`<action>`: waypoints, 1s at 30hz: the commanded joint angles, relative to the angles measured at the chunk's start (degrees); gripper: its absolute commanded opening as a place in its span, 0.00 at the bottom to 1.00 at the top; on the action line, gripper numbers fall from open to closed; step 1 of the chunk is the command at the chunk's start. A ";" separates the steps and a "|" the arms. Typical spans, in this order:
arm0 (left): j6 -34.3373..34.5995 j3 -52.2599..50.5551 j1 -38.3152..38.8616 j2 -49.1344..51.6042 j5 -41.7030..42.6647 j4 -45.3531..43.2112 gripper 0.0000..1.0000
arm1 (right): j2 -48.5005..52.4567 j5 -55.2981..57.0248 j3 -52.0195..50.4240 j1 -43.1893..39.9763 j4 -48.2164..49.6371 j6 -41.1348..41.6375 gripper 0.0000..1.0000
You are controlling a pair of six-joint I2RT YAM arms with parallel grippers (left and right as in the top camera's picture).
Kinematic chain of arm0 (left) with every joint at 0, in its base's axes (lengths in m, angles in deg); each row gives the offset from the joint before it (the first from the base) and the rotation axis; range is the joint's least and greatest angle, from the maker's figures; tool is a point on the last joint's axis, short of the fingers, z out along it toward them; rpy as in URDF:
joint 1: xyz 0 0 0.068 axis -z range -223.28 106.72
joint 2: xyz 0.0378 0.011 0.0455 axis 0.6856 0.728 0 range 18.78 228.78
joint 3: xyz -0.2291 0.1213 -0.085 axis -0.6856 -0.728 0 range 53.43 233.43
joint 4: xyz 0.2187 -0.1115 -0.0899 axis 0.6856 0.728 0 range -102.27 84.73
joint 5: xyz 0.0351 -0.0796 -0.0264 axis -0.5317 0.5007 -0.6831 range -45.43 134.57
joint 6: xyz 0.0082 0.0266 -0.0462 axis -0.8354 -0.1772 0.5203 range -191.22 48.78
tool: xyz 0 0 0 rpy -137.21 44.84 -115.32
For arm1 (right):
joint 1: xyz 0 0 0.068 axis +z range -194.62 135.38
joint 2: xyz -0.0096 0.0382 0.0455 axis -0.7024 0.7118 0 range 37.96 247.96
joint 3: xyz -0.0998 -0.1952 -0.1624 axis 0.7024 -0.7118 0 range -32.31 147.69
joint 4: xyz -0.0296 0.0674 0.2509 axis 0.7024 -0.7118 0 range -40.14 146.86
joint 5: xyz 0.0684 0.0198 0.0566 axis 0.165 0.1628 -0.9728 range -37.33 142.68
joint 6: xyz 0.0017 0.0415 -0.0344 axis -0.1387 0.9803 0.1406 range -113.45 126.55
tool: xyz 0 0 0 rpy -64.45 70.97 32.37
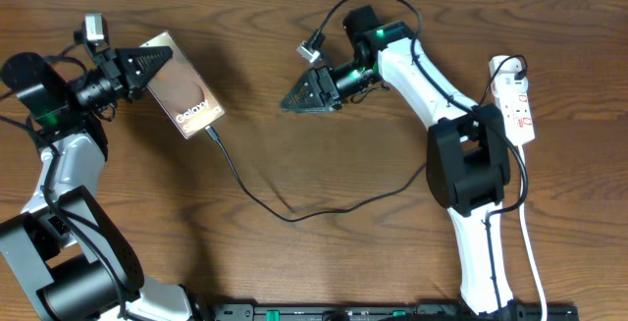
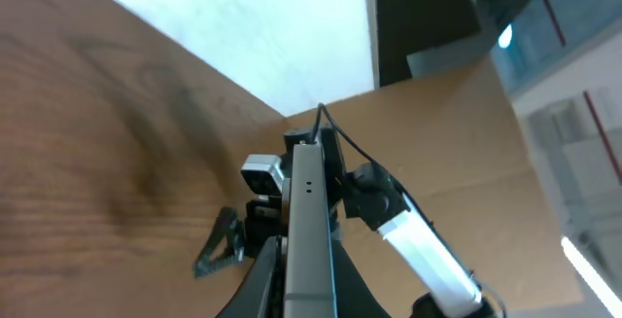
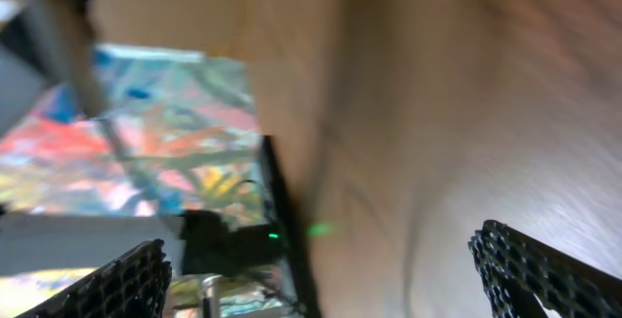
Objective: Plug charger to phone and switch on socket
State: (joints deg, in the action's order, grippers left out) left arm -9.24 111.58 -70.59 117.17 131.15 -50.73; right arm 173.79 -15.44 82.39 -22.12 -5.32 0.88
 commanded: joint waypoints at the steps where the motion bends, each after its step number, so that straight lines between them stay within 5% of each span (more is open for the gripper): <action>1: -4.81 0.13 -0.15 0.09 -2.73 4.96 0.07 | -0.39 6.69 0.55 0.04 -0.44 1.81 0.99; 13: -31.93 0.13 0.17 0.09 -24.44 44.59 0.07 | -0.83 17.92 0.70 0.85 -0.46 7.43 0.99; 17: -33.09 0.13 1.09 0.11 -34.53 51.89 0.07 | -1.86 22.25 0.70 0.90 -0.55 9.53 0.99; 30: -34.53 0.13 7.82 1.11 -45.31 57.24 0.07 | -6.97 34.42 0.70 3.41 -2.08 13.64 0.99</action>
State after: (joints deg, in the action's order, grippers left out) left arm -42.97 110.99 -64.16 117.32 88.38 6.28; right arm 169.65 15.62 82.39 -19.58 -7.24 12.75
